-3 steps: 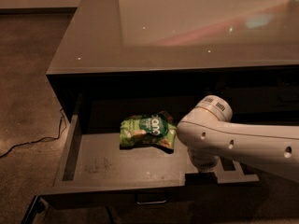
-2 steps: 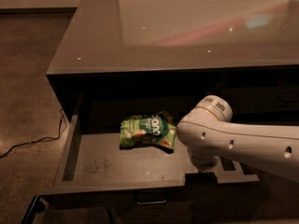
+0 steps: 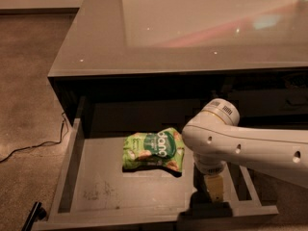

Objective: Open top drawer

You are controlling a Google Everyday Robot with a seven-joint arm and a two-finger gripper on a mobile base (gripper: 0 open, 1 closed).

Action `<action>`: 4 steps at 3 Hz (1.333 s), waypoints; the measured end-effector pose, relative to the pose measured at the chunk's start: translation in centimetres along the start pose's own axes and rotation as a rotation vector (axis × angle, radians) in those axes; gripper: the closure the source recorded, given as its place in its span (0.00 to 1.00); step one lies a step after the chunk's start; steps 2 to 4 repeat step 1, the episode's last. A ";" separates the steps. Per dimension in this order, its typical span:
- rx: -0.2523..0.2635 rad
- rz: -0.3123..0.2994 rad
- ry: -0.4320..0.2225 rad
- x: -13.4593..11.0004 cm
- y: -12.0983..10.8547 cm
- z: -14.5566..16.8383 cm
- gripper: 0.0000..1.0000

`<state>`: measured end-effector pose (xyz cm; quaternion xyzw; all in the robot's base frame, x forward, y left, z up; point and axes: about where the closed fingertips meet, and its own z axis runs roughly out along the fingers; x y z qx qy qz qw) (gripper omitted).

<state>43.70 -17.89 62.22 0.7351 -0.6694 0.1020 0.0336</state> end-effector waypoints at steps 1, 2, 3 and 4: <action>0.000 0.000 0.000 0.0 0.0 0.0 0.00; 0.000 0.000 0.000 0.0 0.0 0.0 0.00; 0.000 0.000 0.000 0.0 0.0 0.0 0.00; 0.000 0.000 0.000 0.0 0.0 0.0 0.00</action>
Offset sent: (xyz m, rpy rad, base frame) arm 0.0000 0.0000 0.0000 0.0000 0.0000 0.0000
